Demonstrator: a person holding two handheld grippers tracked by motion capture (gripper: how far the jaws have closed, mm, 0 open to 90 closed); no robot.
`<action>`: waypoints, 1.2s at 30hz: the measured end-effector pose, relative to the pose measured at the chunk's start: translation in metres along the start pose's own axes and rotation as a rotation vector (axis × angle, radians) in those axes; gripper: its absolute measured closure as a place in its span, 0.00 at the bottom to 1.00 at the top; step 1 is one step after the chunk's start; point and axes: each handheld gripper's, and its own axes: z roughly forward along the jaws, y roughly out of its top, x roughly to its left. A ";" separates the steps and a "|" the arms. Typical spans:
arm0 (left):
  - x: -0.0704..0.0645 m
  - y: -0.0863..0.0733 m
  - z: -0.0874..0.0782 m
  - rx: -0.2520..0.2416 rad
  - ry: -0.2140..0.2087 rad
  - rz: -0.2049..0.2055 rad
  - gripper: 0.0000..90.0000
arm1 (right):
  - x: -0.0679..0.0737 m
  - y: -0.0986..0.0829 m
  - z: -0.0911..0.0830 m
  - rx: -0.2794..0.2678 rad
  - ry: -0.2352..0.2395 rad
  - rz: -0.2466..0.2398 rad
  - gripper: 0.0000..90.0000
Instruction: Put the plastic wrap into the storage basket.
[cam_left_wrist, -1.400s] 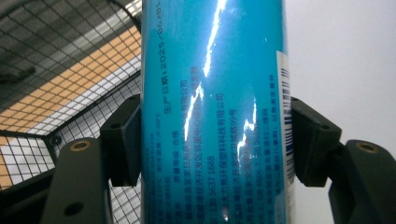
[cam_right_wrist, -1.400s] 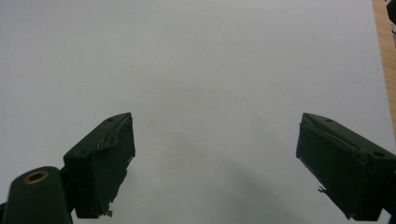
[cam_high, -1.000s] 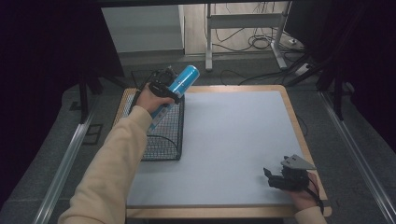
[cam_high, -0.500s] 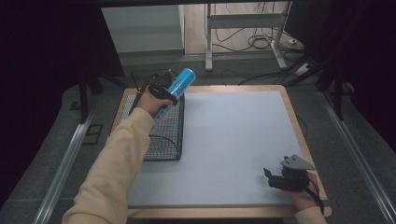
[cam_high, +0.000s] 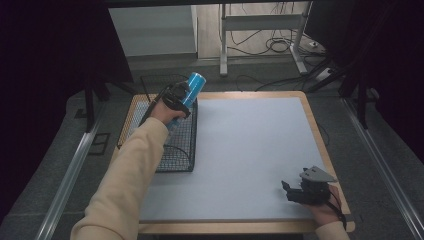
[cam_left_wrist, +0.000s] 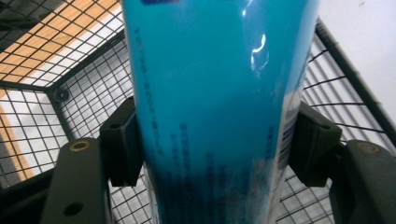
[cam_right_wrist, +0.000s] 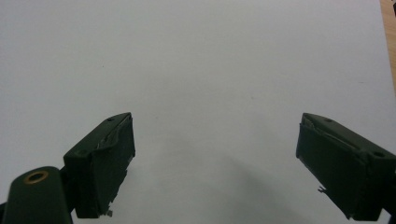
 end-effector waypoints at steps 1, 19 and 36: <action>0.000 0.001 0.000 -0.001 0.005 -0.003 0.35 | 0.000 0.000 0.000 0.000 -0.001 0.000 0.13; 0.000 -0.001 -0.009 -0.071 0.033 0.016 0.20 | 0.001 -0.001 0.000 0.005 -0.001 -0.002 0.13; -0.021 -0.031 -0.079 -0.290 -0.150 -0.023 0.13 | 0.001 0.000 -0.002 -0.009 -0.008 -0.001 0.13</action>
